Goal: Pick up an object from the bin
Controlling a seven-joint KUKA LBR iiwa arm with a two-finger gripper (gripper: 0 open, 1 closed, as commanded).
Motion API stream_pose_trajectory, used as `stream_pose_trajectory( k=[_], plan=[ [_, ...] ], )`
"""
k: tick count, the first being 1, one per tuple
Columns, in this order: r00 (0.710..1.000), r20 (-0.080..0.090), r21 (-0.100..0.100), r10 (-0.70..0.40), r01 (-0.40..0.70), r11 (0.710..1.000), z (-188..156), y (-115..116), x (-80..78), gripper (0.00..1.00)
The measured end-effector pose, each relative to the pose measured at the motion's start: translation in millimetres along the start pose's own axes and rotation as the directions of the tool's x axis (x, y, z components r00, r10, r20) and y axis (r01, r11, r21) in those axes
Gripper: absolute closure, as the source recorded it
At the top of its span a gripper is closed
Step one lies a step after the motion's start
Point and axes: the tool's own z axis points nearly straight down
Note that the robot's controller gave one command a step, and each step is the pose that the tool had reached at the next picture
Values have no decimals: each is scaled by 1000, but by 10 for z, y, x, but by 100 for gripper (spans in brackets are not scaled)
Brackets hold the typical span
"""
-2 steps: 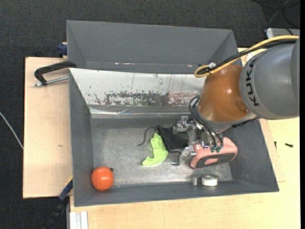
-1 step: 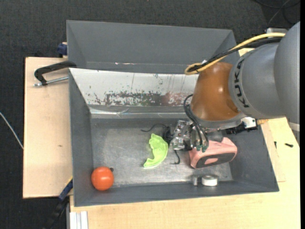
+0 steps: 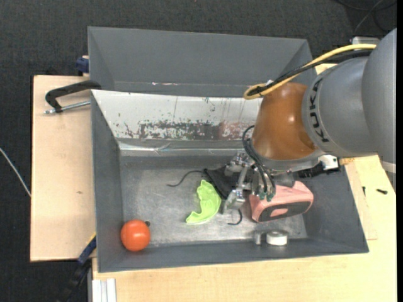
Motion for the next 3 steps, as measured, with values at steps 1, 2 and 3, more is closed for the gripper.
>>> stream_pose_trajectory(
  k=[1, 2, 3],
  plan=[
    [1000, 0, 0, 0, 0, 1000, 1, 0, 0, 0],
    [1000, -4, 1, 11, -11, 1000, -63, -173, 61, 100],
    [1000, -4, 1, 11, -11, 1000, -63, -173, 61, 100]
  ],
)
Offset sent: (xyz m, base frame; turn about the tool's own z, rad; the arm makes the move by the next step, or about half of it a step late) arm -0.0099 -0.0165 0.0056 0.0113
